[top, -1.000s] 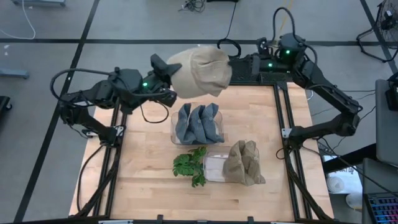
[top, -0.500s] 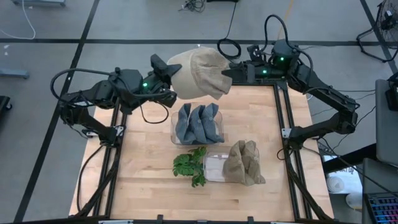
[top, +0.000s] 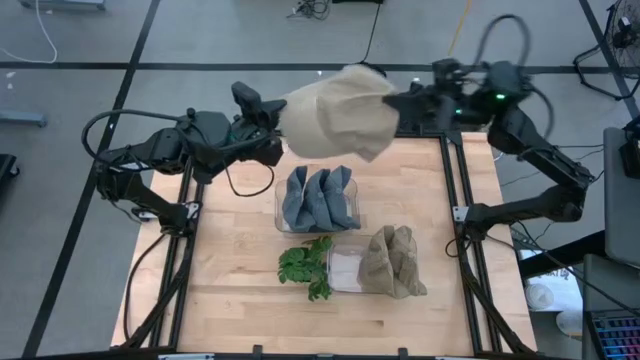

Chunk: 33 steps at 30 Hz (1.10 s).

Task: Pick & Place hat
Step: Put the brown cap into the bottom transparent bin

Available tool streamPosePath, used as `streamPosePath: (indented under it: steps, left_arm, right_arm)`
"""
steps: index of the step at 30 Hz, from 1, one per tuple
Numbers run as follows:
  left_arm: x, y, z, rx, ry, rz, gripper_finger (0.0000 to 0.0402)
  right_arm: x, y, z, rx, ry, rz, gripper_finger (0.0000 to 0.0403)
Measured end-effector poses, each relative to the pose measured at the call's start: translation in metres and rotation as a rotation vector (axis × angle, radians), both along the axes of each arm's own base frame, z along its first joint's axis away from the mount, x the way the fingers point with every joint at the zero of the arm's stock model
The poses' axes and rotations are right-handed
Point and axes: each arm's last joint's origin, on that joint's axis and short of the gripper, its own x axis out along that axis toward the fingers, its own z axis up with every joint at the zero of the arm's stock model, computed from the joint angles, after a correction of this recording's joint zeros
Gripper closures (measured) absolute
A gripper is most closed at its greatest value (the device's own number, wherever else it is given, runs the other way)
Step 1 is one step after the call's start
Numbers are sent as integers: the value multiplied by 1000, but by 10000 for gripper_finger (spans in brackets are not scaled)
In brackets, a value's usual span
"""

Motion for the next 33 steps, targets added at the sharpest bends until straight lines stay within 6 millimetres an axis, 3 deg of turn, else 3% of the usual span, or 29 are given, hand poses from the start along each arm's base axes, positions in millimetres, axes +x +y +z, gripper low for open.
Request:
streamPosePath:
  steps: [8,16,27,33]
  left_arm:
    - [-21,11,-16,-324,-151,126,265]
    - [-47,15,-33,-635,-271,273,246]
    - [-80,15,-33,-955,-467,368,250]
    - [-108,20,-23,-1057,-562,352,248]
  right_arm:
    - [-24,13,19,-41,-131,30,393]
    - [-30,29,29,-49,-233,60,393]
    - [-9,72,24,-242,-237,82,393]
    - [13,104,8,-413,-100,-22,393]
